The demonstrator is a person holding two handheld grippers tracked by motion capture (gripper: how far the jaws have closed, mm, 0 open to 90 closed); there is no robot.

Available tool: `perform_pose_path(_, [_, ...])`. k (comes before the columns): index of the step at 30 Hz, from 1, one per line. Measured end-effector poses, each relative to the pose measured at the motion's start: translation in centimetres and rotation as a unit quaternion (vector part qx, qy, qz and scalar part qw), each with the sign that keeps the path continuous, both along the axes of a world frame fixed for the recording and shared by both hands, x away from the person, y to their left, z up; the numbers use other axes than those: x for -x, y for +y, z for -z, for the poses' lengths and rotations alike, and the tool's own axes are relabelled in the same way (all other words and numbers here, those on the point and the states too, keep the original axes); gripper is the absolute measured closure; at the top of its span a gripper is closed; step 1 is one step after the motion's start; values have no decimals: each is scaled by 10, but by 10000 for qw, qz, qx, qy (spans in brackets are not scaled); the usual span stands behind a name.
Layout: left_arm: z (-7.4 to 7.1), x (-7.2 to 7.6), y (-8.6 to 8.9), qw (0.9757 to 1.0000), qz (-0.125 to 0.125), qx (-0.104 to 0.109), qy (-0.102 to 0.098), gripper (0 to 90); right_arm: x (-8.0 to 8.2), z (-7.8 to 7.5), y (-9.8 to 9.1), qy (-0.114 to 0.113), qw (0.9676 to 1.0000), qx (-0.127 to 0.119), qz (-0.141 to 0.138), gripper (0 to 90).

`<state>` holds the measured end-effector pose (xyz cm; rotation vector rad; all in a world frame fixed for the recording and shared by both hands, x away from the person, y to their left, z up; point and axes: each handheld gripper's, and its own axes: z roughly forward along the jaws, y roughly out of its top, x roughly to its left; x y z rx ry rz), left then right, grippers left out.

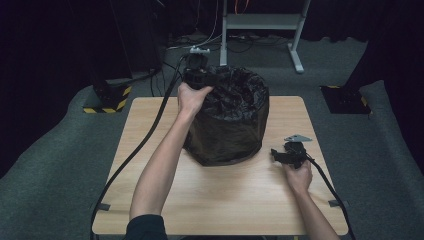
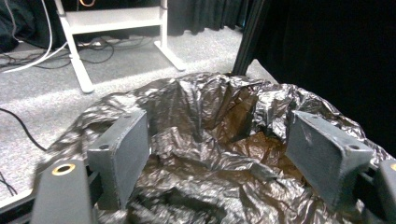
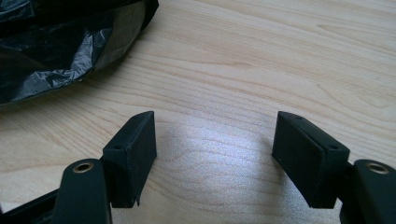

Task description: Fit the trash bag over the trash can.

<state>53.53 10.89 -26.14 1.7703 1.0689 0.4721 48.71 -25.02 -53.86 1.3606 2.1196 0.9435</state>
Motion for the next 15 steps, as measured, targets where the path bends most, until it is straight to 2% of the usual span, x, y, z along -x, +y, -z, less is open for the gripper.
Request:
perform_pose_path(3, [0,5,8,9999,-36,77,-67,222,0,0,0,13,10000,-7,7,299])
perform_pose_path(12, [6,19,28,9997,-134,-2,-186,231,0,0,0,8,10000,6,-5,299])
perform_pose_path(15, [9,23,36,9997,-180,57,-185,234,0,0,0,8,10000,5,-4,299])
